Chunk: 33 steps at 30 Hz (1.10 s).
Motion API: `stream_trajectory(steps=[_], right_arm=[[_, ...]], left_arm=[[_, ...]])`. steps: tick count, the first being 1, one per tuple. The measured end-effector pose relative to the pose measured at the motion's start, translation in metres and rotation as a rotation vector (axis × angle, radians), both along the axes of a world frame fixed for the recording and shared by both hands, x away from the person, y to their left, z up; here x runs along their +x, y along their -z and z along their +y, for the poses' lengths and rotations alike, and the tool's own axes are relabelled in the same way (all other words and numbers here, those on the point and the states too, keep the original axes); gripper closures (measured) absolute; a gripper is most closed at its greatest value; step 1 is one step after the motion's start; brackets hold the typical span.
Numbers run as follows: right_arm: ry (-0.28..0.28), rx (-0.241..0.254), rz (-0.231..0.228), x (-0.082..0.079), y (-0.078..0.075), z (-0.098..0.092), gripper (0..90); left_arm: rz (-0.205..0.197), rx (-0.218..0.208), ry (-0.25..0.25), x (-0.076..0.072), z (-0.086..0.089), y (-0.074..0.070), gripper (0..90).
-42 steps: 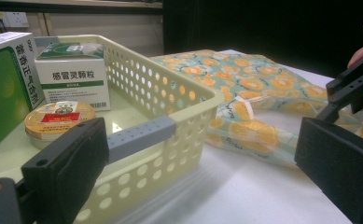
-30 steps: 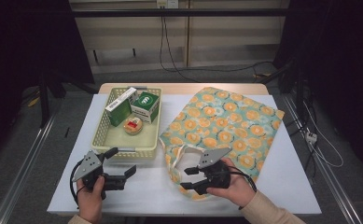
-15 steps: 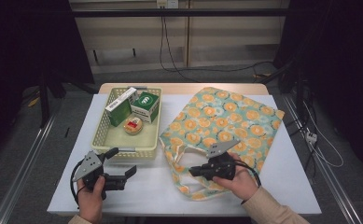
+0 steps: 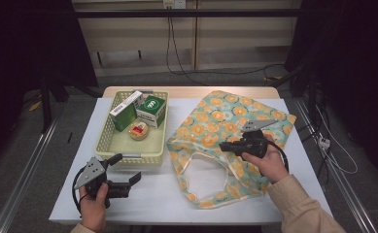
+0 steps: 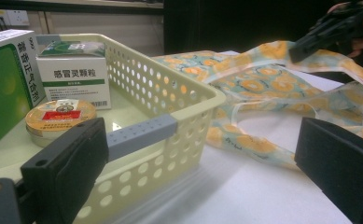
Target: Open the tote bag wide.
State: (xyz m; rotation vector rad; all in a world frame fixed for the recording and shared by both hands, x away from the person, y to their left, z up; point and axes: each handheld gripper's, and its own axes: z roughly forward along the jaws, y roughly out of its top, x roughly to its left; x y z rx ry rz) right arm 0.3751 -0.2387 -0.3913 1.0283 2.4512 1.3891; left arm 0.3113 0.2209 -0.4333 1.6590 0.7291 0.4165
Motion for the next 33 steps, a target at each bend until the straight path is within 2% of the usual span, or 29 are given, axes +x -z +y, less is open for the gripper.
stream_trajectory(steps=[4,6,9,11,16,19,25,28,31,33], right_arm=[[0.043,0.021,0.024,0.016,-0.001,-0.015,89.4],[0.055,-0.008,0.009,0.025,-0.002,-0.020,89.4],[0.089,-0.009,0.033,0.038,0.000,-0.026,89.4],[0.099,-0.047,0.032,0.047,0.003,-0.028,89.4],[0.126,-0.063,0.037,0.064,0.010,-0.037,89.4],[0.139,-0.022,0.073,0.074,0.018,-0.041,89.4],[0.176,-0.048,0.110,0.083,0.035,-0.047,88.9],[0.186,-0.083,0.119,0.083,0.039,-0.045,86.2],[0.180,-0.104,0.115,0.080,0.040,-0.043,81.7],[0.186,-0.112,0.101,0.077,0.038,-0.041,73.1]], left_arm=[[0.002,0.003,0.005,0.000,0.000,0.001,2.5],[0.005,0.000,0.007,0.000,-0.001,0.001,2.5],[0.006,0.002,0.004,0.000,0.000,0.001,2.6],[0.005,-0.003,0.003,0.000,0.001,0.001,2.6],[0.010,-0.001,0.004,0.001,0.001,0.002,2.5],[0.009,-0.005,0.005,0.001,0.001,0.003,2.6],[0.011,0.000,0.006,0.001,0.001,0.003,2.6],[0.012,0.001,0.009,0.001,0.001,0.003,2.6],[0.012,-0.004,0.007,0.001,0.000,0.003,2.6],[0.012,-0.004,0.008,0.001,0.000,0.003,2.6]])
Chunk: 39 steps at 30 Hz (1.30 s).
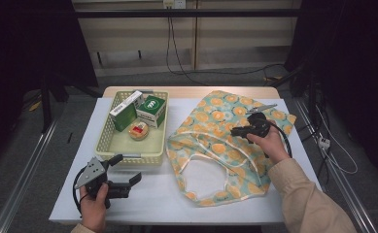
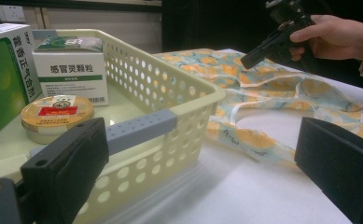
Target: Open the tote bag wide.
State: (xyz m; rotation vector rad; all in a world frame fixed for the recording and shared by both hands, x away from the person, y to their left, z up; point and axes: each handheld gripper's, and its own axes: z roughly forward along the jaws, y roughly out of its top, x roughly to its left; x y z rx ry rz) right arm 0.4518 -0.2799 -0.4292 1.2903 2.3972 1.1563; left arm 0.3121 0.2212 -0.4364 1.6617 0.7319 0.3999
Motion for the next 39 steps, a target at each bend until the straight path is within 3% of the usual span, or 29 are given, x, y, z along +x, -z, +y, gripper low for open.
stream_trajectory(steps=[2,6,10,13,18,23,30,34,39], right_arm=[[-0.006,-0.010,-0.027,-0.005,-0.004,0.002,69.7],[-0.028,-0.016,-0.081,-0.020,-0.017,0.008,54.6],[-0.094,-0.004,-0.119,-0.037,-0.027,0.017,51.8],[-0.122,0.008,-0.122,-0.049,-0.027,0.023,52.4],[-0.164,0.009,-0.117,-0.070,-0.018,0.034,57.2],[-0.194,-0.039,-0.097,-0.082,-0.003,0.042,65.1],[-0.201,-0.061,-0.058,-0.081,0.015,0.045,64.2],[-0.246,-0.083,-0.041,-0.084,0.023,0.054,60.7],[-0.263,-0.099,-0.069,-0.088,0.026,0.059,60.7]], left_arm=[[-0.001,0.002,0.002,0.000,0.000,0.000,2.6],[-0.002,0.005,0.002,0.000,-0.001,-0.001,2.6],[0.000,0.007,0.001,-0.001,-0.001,-0.001,2.6],[-0.001,0.004,0.000,-0.001,-0.001,-0.001,2.6],[-0.001,0.014,0.005,-0.001,-0.002,-0.001,2.6],[0.001,0.007,0.006,-0.001,-0.004,-0.001,2.6],[0.001,0.015,0.008,-0.002,-0.004,-0.001,2.6],[0.003,0.017,0.010,-0.001,-0.004,-0.001,2.6],[0.003,0.014,0.017,-0.001,-0.005,0.000,2.6]])
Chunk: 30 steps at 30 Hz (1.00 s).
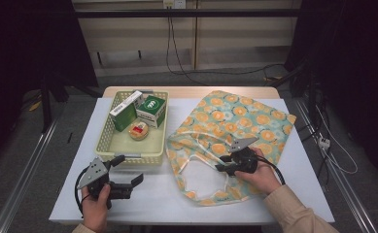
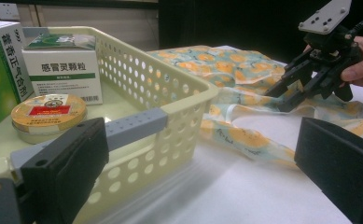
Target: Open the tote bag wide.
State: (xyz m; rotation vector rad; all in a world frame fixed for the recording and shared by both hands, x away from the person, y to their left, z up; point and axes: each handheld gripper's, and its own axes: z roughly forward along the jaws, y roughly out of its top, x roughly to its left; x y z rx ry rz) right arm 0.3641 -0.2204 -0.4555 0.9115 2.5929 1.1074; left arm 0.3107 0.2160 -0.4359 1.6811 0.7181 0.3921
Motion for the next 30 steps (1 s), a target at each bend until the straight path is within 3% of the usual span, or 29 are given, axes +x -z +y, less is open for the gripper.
stream_trajectory(steps=[4,13,22,30], right_arm=[[0.007,-0.009,-0.022,-0.002,0.001,0.000,69.3],[0.030,0.012,0.004,0.004,-0.001,-0.007,88.0],[0.044,0.046,-0.020,0.007,-0.021,-0.014,89.2],[0.083,0.062,-0.018,0.022,-0.032,-0.025,89.2]], left_arm=[[0.001,0.001,-0.001,0.000,-0.001,-0.001,2.6],[-0.005,0.002,0.000,0.001,0.000,-0.001,2.6],[-0.008,0.001,-0.002,0.000,0.001,-0.001,2.6],[-0.008,-0.002,-0.005,-0.001,0.002,-0.002,2.6]])
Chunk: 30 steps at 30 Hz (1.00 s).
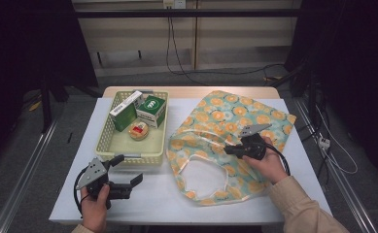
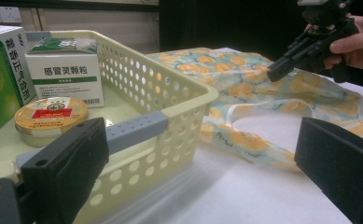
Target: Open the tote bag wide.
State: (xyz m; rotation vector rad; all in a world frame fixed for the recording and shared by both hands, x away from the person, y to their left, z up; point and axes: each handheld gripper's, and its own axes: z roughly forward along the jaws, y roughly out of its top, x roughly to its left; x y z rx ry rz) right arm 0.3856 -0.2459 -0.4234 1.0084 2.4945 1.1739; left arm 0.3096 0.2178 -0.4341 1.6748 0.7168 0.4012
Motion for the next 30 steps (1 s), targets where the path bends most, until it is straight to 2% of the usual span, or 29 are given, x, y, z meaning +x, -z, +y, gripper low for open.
stream_trajectory(steps=[7,11,14,16,20,24,30], right_arm=[[0.057,0.009,-0.001,0.019,-0.009,-0.014,89.2],[0.095,-0.020,-0.013,0.031,-0.011,-0.022,89.1],[0.120,-0.007,-0.008,0.038,-0.010,-0.028,89.1],[0.136,0.002,0.002,0.041,-0.007,-0.032,89.1],[0.153,-0.037,0.014,0.045,0.001,-0.037,89.1],[0.172,-0.040,0.036,0.048,0.011,-0.039,89.0],[0.154,-0.052,0.042,0.045,0.022,-0.033,86.2]], left_arm=[[0.001,0.002,0.004,0.001,0.000,0.001,2.6],[0.005,-0.002,0.001,0.000,0.000,0.001,2.6],[0.005,0.002,0.001,0.001,0.001,0.001,2.6],[0.005,-0.003,0.001,0.001,0.001,0.001,2.6],[0.005,-0.001,0.001,0.000,0.001,0.001,2.6],[0.004,-0.003,0.004,0.001,0.000,0.001,2.6],[0.006,0.001,0.002,0.001,0.001,0.001,2.6]])
